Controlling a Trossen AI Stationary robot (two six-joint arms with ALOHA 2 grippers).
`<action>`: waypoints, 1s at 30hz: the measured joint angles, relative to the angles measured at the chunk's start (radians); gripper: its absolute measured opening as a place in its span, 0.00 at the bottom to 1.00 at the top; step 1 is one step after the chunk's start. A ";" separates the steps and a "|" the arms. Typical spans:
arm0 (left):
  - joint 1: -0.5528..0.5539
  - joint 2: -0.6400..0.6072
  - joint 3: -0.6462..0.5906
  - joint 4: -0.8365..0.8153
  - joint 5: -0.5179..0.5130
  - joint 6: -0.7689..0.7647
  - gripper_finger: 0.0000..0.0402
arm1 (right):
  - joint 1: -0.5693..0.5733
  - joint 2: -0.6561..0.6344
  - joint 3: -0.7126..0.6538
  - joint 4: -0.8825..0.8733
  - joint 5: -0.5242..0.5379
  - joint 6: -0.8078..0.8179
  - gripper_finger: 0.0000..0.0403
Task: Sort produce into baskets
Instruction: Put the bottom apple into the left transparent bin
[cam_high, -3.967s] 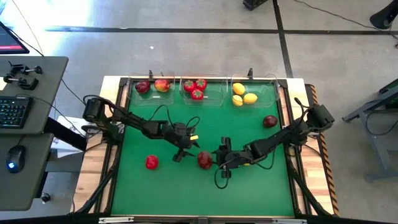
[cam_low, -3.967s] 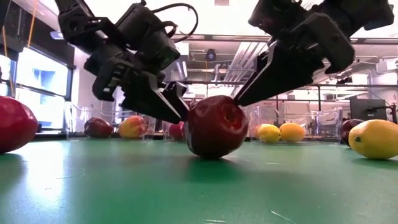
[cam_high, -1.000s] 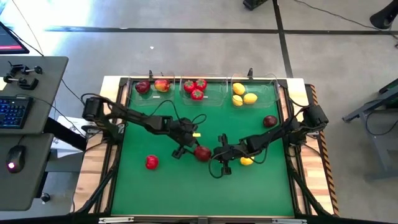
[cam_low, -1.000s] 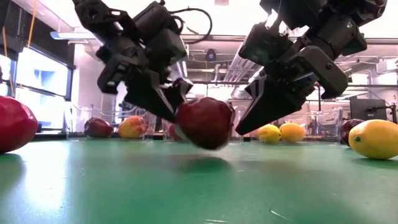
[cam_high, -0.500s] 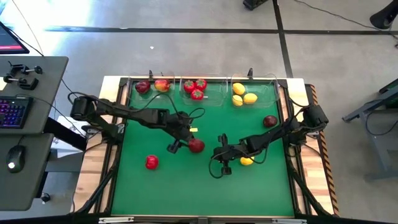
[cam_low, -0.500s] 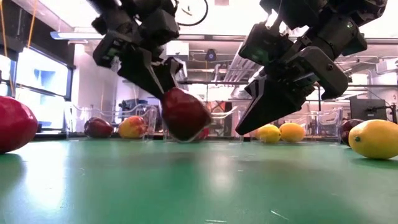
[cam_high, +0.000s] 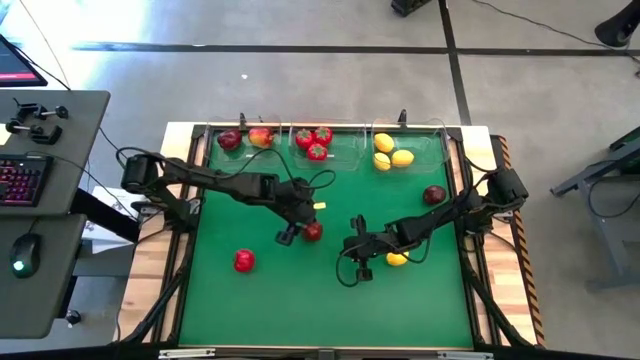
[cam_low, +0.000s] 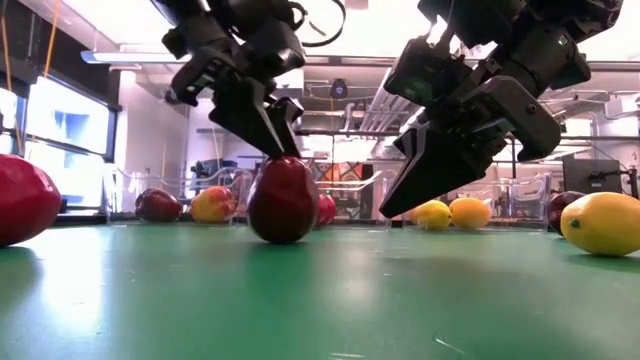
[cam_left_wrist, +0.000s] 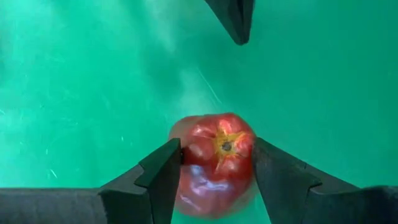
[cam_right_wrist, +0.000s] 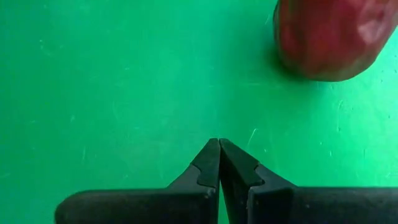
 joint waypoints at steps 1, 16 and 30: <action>0.000 0.001 -0.001 0.011 0.000 -0.016 0.45 | 0.000 0.000 0.000 0.000 0.000 0.000 0.00; -0.018 0.007 0.010 -0.023 -0.147 -0.051 0.66 | 0.000 0.000 0.000 0.000 -0.010 0.000 0.00; -0.012 0.006 0.011 -0.088 -0.293 0.048 0.66 | 0.000 0.000 0.000 0.000 -0.010 0.000 0.00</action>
